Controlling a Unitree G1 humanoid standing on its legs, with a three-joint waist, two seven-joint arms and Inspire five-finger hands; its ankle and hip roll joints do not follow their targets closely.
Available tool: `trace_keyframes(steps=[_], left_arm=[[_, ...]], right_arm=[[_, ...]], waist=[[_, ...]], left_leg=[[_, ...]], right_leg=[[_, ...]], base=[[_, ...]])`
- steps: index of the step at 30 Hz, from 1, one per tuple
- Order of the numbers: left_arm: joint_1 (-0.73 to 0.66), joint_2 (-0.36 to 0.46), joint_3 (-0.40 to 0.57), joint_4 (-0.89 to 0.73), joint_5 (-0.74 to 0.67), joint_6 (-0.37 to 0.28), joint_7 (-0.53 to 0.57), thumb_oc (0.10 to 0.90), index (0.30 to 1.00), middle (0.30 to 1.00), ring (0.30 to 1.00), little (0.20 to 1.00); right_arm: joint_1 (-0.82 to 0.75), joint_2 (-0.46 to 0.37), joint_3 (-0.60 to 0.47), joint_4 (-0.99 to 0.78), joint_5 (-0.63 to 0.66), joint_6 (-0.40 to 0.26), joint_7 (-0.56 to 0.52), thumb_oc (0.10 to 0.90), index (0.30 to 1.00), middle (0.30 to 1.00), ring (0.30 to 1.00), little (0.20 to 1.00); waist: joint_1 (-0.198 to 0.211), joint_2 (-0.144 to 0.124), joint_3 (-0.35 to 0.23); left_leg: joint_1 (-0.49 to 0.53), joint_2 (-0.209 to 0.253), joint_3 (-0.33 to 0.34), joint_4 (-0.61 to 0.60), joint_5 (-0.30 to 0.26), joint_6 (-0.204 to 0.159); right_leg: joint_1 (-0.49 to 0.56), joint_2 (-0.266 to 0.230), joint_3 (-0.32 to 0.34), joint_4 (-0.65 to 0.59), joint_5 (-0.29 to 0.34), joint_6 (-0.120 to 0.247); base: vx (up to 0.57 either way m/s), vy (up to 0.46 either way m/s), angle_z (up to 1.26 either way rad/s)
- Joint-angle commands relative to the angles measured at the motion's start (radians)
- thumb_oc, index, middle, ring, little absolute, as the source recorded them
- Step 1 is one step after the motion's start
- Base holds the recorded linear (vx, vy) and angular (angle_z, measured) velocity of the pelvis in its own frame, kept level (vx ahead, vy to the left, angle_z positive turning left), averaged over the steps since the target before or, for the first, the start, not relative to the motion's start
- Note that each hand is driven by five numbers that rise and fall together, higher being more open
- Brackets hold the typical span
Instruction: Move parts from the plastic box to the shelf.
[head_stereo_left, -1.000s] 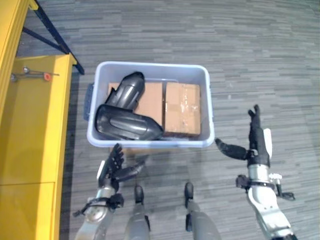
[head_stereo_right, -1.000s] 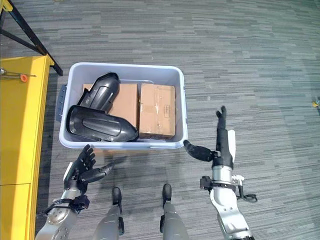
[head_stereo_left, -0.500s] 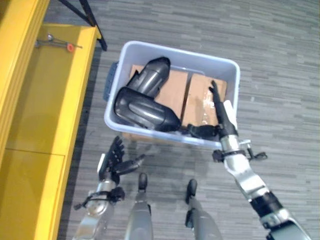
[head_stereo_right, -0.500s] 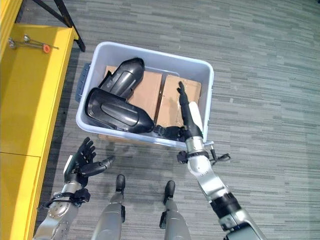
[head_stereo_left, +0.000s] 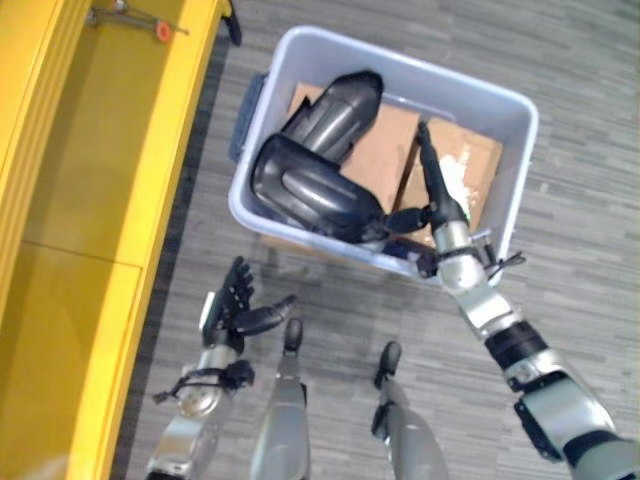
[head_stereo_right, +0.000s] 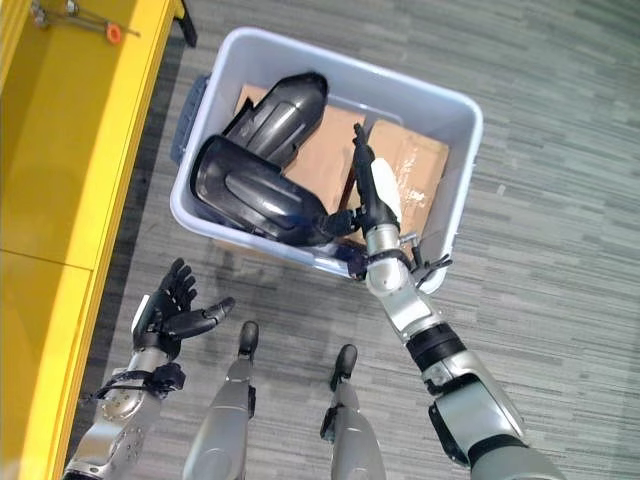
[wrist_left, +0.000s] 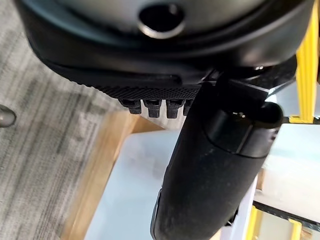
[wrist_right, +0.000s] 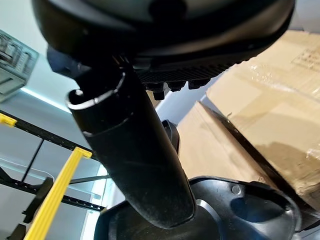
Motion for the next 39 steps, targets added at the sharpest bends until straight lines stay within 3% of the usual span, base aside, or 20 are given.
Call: trace_keyframes(steps=[1,17,26,30,39], left_arm=[[0.001,0.057,-0.024,-0.106,-0.012,-0.092,0.007,0.900,1.000,1.000,1.000,1.000],[-0.045,0.046,-0.050,-0.096,-0.027,-0.105,0.035,0.900,1.000,1.000,1.000,1.000],[-0.075,0.033,-0.067,-0.101,-0.028,-0.111,0.050,0.900,1.000,1.000,1.000,1.000],[-0.091,0.028,-0.066,-0.092,-0.021,-0.110,0.062,0.900,1.000,1.000,1.000,1.000],[-0.094,0.019,-0.038,-0.100,-0.001,-0.105,0.088,0.900,1.000,1.000,1.000,1.000]], right_arm=[[-0.112,-0.045,-0.012,-0.040,0.016,-0.062,-0.072,0.900,1.000,1.000,1.000,1.000],[-0.311,-0.076,0.008,0.195,0.117,-0.067,-0.096,0.900,1.000,1.000,1.000,1.000],[-0.359,-0.087,0.040,0.272,0.080,-0.053,-0.109,0.900,1.000,1.000,1.000,1.000],[-0.341,-0.082,0.038,0.228,0.077,-0.057,-0.111,0.900,1.000,1.000,1.000,1.000],[-0.228,-0.078,0.019,-0.139,-0.087,-0.050,-0.118,0.900,1.000,1.000,1.000,1.000]], waist=[[-0.005,-0.008,-0.083],[0.027,0.015,-0.037],[0.033,0.027,-0.021],[0.030,0.023,-0.013],[0.004,0.003,-0.011]], left_leg=[[-0.028,-0.029,-0.015,0.075,-0.074,0.047],[-0.123,-0.061,-0.036,0.117,-0.087,0.053],[-0.167,-0.079,-0.049,0.132,-0.092,0.058],[-0.175,-0.081,-0.048,0.132,-0.092,0.059],[-0.183,-0.080,-0.044,0.135,-0.098,0.064]], right_leg=[[0.026,-0.069,0.062,0.059,-0.087,0.050],[-0.010,-0.086,0.035,0.054,-0.077,0.058],[-0.029,-0.093,0.029,0.050,-0.075,0.062],[-0.036,-0.091,0.033,0.047,-0.074,0.062],[-0.045,-0.087,0.041,0.046,-0.078,0.061]], base=[[0.01,0.009,0.08],[0.01,0.008,0.06],[0.01,0.006,0.04],[0.00,0.002,0.02],[0.00,0.001,-0.01]])
